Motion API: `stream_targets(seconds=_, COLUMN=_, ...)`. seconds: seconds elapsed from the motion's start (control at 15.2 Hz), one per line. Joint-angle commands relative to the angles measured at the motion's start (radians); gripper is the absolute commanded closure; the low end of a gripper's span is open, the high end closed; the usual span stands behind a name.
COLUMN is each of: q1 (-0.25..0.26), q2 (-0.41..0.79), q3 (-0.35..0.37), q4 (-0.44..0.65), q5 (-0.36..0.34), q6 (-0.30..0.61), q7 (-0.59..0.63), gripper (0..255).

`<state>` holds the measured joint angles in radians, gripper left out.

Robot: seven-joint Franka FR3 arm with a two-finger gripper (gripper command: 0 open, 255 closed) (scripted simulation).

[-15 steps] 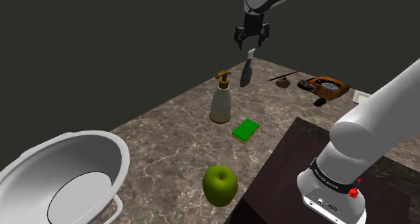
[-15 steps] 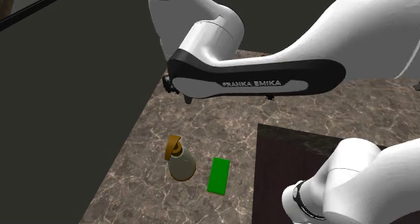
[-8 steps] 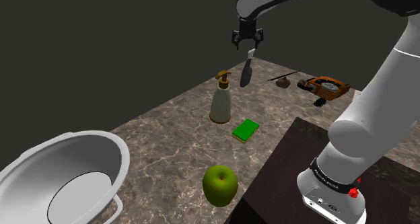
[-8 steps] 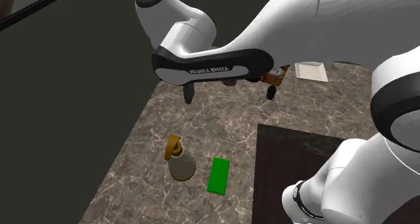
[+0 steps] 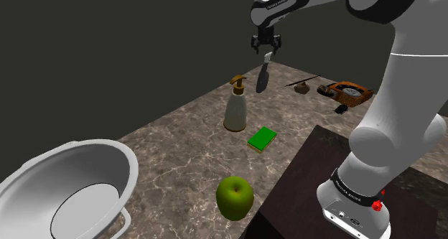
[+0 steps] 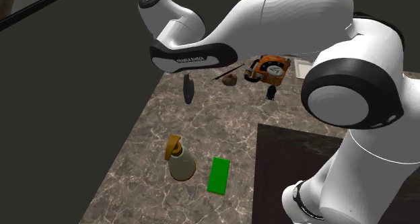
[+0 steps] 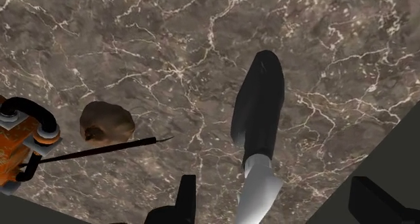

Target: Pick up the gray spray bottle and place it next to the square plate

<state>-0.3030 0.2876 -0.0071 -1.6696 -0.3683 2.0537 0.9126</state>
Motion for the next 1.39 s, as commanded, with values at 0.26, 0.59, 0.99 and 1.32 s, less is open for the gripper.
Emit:
stream_targets(seconds=0.26, q1=-0.01, q2=0.056, q3=-0.011, q4=0.004, q5=-0.008, q6=0.052, q7=0.019, gripper=0)
stream_targets(seconds=0.59, q1=-0.013, q2=0.065, q3=-0.013, q4=-0.003, q5=-0.01, q6=0.068, q7=0.021, gripper=0)
stream_targets(seconds=0.99, q1=-0.013, q2=0.065, q3=-0.013, q4=-0.003, q5=-0.01, q6=0.068, q7=0.021, gripper=255)
stream_targets(seconds=1.32, q1=-0.013, q2=0.065, q3=-0.013, q4=-0.003, q5=-0.01, q6=0.068, q7=0.021, gripper=255)
